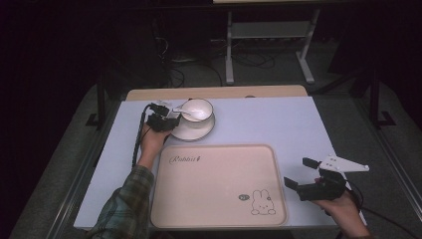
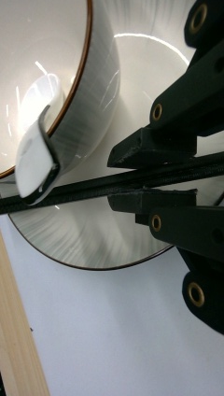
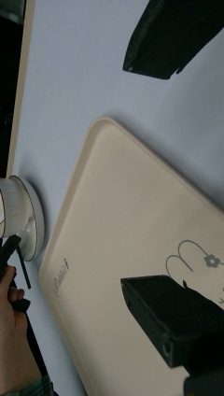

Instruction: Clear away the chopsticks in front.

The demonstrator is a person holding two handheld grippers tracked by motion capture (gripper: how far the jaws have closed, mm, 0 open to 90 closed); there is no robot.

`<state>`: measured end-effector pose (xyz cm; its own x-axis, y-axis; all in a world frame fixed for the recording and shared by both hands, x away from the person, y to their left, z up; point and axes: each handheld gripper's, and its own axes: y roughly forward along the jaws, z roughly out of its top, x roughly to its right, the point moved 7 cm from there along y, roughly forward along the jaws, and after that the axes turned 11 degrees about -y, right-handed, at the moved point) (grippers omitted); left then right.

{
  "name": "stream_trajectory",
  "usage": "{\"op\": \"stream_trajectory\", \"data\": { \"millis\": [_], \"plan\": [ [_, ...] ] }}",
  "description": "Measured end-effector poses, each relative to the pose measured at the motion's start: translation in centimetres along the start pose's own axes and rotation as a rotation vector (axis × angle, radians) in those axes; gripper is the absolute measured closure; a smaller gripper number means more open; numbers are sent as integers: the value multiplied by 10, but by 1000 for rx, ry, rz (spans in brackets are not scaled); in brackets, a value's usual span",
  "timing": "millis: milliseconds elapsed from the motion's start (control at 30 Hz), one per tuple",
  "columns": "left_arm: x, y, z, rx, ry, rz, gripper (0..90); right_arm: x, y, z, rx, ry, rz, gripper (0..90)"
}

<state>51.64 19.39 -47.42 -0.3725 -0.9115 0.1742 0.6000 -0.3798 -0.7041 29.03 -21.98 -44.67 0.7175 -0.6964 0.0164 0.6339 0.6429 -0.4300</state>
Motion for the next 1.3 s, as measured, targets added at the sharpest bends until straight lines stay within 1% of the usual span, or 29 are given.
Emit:
{"op": "stream_trajectory", "data": {
  "millis": [200, 300, 367, 500, 600, 667, 733, 767, 867, 900, 933, 967, 1000, 1067, 1100, 1133, 1200, 1233, 1300],
  "plan": [
    [-1, 4, 5, -6, 6, 5, 795, -1, 0, 0, 2, 0, 3, 0],
    [-1, 6, 8, -17, 20, 16, 796, -2, -1, 0, 3, 0, 4, 0],
    [-1, 8, 10, -21, 17, 21, 796, -2, -1, 0, 4, 0, 4, 0],
    [-2, 9, 11, -15, 6, 16, 796, -2, -1, 0, 7, -1, 5, 0],
    [-2, 8, 10, -16, 10, 16, 786, -2, -2, 0, 7, -1, 5, 0],
    [-2, 5, 11, -7, 6, 13, 752, -2, -2, 0, 8, -1, 4, 0],
    [-2, -4, 11, 15, -6, -1, 721, -3, -2, 0, 6, -2, 4, 0],
    [-2, -4, 11, 15, -6, -1, 712, -3, -2, 0, 6, -2, 4, 0],
    [-3, -18, 8, 35, -21, -27, 697, -3, -3, 0, 7, -4, 3, 0],
    [-4, -29, 4, 47, -28, -34, 697, -4, -3, 0, 6, -4, 3, 0],
    [-6, -35, 1, 56, -31, -39, 698, -4, -3, 0, 5, -5, 3, 0],
    [-6, -35, 1, 56, -31, -39, 709, -4, -3, 0, 5, -5, 3, 0],
    [-7, -40, -2, 63, -34, -47, 709, -4, -3, 0, 5, -6, 4, 0],
    [-9, -48, -10, 68, -34, -55, 737, -5, -2, 1, 7, -9, 5, 0],
    [-11, -52, -14, 73, -35, -62, 767, -6, -2, 1, 5, -11, 6, 0],
    [-13, -57, -20, 82, -39, -74, 776, -7, -1, 1, 3, -12, 6, 0],
    [-15, -57, -22, 84, -41, -76, 794, -7, -1, 1, 1, -14, 6, 0],
    [-17, -57, -24, 75, -39, -76, 794, -7, 0, 1, -1, -17, 6, 0],
    [-20, -56, -25, 78, -56, -91, 812, -7, 0, 1, -5, -22, 4, 0]
  ]
}}
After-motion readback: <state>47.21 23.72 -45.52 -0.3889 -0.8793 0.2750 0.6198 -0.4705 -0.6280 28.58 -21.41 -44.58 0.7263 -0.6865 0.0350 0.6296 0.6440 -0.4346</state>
